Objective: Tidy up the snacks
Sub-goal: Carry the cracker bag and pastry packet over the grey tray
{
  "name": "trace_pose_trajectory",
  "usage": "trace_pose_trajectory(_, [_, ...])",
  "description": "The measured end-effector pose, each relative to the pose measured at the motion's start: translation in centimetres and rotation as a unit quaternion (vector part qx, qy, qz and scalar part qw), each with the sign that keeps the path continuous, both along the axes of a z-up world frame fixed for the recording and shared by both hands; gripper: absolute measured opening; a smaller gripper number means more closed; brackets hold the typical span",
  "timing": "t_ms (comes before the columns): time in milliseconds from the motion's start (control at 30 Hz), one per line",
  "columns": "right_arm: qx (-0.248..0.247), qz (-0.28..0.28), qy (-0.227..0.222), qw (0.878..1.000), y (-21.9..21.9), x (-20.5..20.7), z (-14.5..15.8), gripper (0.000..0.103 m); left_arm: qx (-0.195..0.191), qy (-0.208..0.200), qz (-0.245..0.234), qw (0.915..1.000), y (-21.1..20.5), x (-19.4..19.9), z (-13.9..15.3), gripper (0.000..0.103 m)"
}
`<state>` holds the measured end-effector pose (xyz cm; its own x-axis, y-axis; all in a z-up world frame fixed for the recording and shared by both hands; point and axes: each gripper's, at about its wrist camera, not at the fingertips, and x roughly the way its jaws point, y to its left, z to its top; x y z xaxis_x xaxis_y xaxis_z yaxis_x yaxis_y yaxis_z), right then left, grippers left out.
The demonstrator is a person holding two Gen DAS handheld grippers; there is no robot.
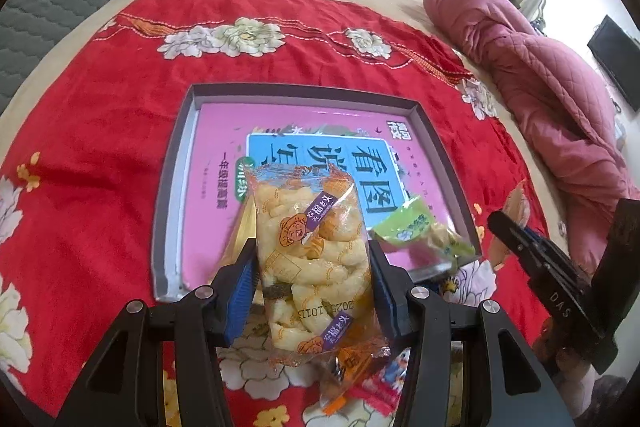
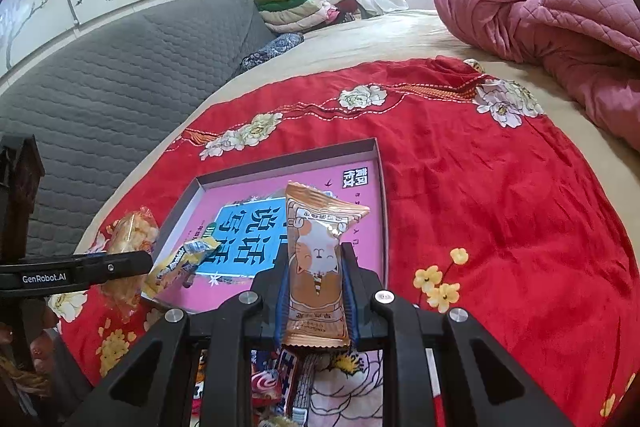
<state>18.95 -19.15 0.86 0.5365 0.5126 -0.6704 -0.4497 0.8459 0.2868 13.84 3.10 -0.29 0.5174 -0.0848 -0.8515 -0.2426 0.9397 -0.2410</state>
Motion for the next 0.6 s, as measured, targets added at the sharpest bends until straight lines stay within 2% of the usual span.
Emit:
trace_pose_trajectory(300, [-0.038,0.007,0.005,0.999,1.8,1.1,-1.8,0.023,-0.001,0.009,-0.004,1.0,-0.5,1.9,-1.3,0.053])
trace_pose_trajectory(600, [-0.034,0.001,0.033,0.999,2.1,2.6,-3.4,0.023,0.002,0.017,-0.006,0.9998,-0.9,3.2,-2.2,0.054])
